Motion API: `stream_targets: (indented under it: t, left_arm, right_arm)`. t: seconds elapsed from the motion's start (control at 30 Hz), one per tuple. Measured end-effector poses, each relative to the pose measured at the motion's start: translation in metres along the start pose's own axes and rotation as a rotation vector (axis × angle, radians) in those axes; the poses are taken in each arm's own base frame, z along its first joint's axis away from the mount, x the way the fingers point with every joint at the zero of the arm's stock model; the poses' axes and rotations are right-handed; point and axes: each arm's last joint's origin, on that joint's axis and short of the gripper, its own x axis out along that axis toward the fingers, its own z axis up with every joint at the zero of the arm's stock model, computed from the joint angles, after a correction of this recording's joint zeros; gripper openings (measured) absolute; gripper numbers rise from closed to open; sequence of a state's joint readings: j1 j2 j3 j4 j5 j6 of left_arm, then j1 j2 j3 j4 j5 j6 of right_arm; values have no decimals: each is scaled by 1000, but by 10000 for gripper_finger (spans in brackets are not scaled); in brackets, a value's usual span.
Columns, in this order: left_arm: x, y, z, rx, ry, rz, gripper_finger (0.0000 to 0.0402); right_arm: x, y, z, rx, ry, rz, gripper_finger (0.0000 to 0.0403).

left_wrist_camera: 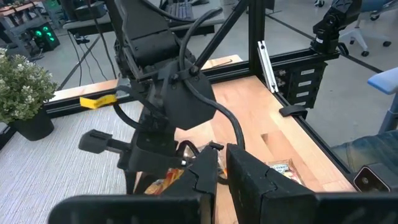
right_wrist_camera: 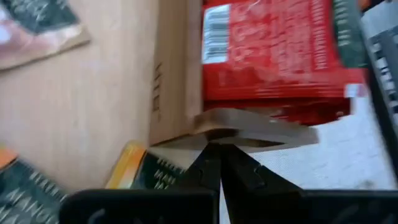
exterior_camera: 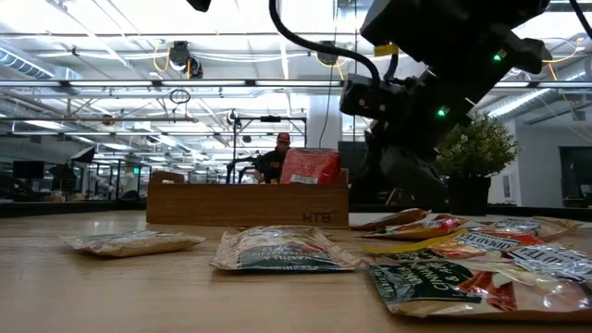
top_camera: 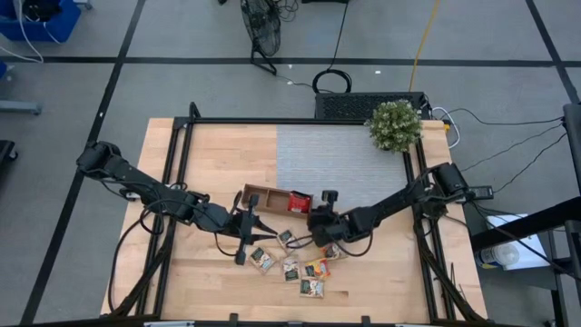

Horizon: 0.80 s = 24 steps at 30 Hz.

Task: Pick & Place Tea
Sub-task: Put the red tea bag into the right section of the wooden organizer

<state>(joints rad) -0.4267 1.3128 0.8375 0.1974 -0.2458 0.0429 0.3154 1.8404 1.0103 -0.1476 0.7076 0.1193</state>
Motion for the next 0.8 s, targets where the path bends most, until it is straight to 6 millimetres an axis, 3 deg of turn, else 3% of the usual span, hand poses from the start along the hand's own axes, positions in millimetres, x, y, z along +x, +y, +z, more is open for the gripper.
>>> stream_targets:
  t: [0.8]
  left_arm:
    - [0,0,0,1,0,0,42]
  right_arm:
    - [32,-44,11,-19,-11,-123,0]
